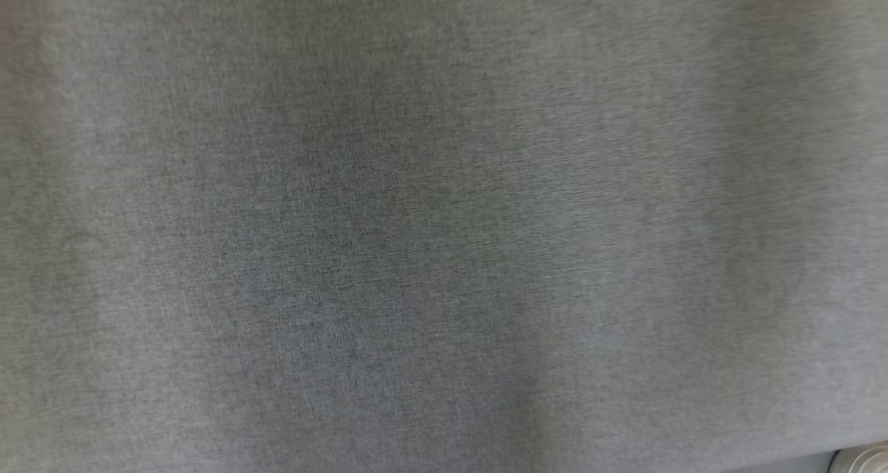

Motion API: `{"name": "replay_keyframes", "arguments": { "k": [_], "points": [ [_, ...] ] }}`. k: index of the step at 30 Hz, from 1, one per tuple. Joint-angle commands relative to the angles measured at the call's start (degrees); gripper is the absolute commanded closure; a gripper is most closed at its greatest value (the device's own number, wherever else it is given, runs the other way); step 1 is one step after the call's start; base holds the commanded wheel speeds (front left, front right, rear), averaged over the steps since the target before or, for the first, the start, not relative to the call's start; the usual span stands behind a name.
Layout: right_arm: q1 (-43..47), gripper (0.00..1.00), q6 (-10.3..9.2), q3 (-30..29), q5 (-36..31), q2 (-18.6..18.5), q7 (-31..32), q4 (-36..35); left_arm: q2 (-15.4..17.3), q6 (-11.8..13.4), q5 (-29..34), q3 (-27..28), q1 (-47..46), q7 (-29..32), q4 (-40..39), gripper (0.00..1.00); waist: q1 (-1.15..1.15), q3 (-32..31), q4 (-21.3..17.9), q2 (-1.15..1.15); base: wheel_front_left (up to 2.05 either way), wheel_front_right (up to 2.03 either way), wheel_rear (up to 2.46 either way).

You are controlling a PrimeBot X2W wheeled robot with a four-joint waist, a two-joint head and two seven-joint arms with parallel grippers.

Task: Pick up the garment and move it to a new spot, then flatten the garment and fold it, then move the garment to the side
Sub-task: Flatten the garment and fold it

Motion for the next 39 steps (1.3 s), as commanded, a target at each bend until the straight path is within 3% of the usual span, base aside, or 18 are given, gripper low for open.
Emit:
{"name": "replay_keyframes", "arguments": {
  "k": [1, 8, 13, 22, 28, 39],
  "points": [
    [2.0, 1.0, -0.15, 1.0, 0.8, -0.1, -0.2, -0.2, -0.5, -0.6, 0.8, 0.5, 1.8, -0.2, -0.1, 1.0, -0.01, 2.3, 1.2, -0.01, 0.0, 0.0, 0.0],
    [13.6, 1.0, -0.15, 8.0, 6.7, -3.4, -0.2, -4.8, -1.8, -3.0, 0.7, -0.8, 8.9, -0.2, 1.3, 1.0, -0.01, -0.1, 2.1, -0.01, 0.0, 0.0, 0.0],
    [23.3, 1.0, -0.15, 10.9, 14.1, -7.3, 2.0, -8.4, -1.2, -3.3, -4.1, -5.1, 15.2, 0.0, 0.9, 1.0, -0.01, -4.5, 2.8, -0.01, 0.0, 0.0, 0.0],
    [46.5, 1.0, -0.15, 9.2, 25.6, -13.0, 19.2, -22.0, 0.8, -3.2, -13.4, -10.4, 33.5, 0.4, -2.5, 1.0, -0.01, -15.0, 3.4, -0.01, 0.0, 0.0, 0.0],
    [63.9, 1.0, -0.15, 4.3, 25.8, -12.5, 31.1, -30.3, 0.0, -3.0, -15.9, -10.5, 46.9, 0.2, -2.2, 1.0, -0.01, -22.3, 3.3, -0.01, 0.0, 0.0, 0.0],
    [88.5, 1.0, -0.15, -3.2, 25.6, -7.0, 54.0, -40.8, -1.9, 0.2, -17.5, -11.4, 66.1, -0.1, -2.6, 1.0, -0.01, -32.1, 2.3, -0.01, 0.0, 0.0, 0.0]
  ]
}}
